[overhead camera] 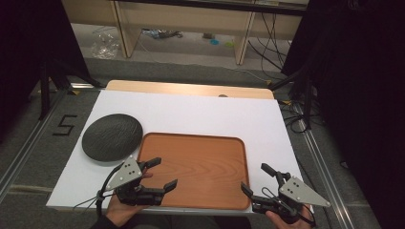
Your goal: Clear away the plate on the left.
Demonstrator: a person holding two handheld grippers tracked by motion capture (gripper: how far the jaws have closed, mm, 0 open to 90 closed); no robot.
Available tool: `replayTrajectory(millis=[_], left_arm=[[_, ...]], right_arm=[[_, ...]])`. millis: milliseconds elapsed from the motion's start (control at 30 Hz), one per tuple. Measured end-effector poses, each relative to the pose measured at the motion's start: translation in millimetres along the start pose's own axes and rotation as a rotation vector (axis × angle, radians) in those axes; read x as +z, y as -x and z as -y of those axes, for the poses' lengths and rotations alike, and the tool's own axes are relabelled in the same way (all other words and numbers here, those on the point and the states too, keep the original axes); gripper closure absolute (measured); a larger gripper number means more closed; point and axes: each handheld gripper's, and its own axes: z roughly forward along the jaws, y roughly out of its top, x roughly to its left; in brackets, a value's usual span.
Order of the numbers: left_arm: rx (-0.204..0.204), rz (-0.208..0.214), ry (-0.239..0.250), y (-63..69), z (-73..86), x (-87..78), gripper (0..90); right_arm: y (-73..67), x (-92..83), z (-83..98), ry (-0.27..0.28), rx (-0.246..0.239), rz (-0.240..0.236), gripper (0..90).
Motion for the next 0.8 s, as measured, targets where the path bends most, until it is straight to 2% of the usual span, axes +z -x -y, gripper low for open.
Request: replayTrajectory(millis=[67,100,200,233,300,333,467,533,633,733,800], left_arm=[[0.008,0.0,0.001,-1.9,-0.4,-0.7,14.8],[-0.018,-0.005,0.003,-1.4,0.0,-0.8,14.8],[0.004,-0.003,0.004,-4.2,-0.7,-1.6,14.8],[-0.012,-0.01,0.008,-3.8,-0.6,-1.8,14.8],[-0.018,-0.01,0.01,-4.8,-0.8,-2.3,14.8],[-0.012,-0.014,0.011,-5.5,-1.0,-2.9,14.8],[-0.014,-0.015,0.01,-7.1,-0.9,-3.1,15.0],[-0.001,-0.017,0.01,-8.1,-1.1,-3.3,15.0],[-0.018,-0.027,0.009,-8.6,-0.9,-3.3,15.0],[-0.014,-0.027,0.011,-10.2,-1.0,-3.9,15.0],[-0.04,-0.047,0.016,-12.2,-1.6,-5.1,15.0]], right_arm=[[0.1,0.6,0.5,0.006,0.005,-0.005,15.4],[0.2,0.1,0.4,0.003,0.002,-0.002,15.4],[0.0,0.5,0.3,0.003,0.003,-0.003,15.4],[-0.5,1.5,0.8,0.014,0.009,-0.007,15.4],[-0.5,1.0,0.5,0.013,0.006,-0.012,15.4],[-0.1,-0.2,-0.2,-0.006,0.0,-0.002,15.4],[-0.1,0.0,0.2,0.001,0.0,-0.002,15.4],[0.0,0.7,0.4,0.001,0.002,-0.007,15.4],[-0.6,1.0,0.6,0.006,0.003,-0.005,15.4],[-0.5,1.2,0.7,0.007,0.005,-0.008,15.4],[-0.2,0.9,0.5,0.007,0.005,-0.013,15.4]])
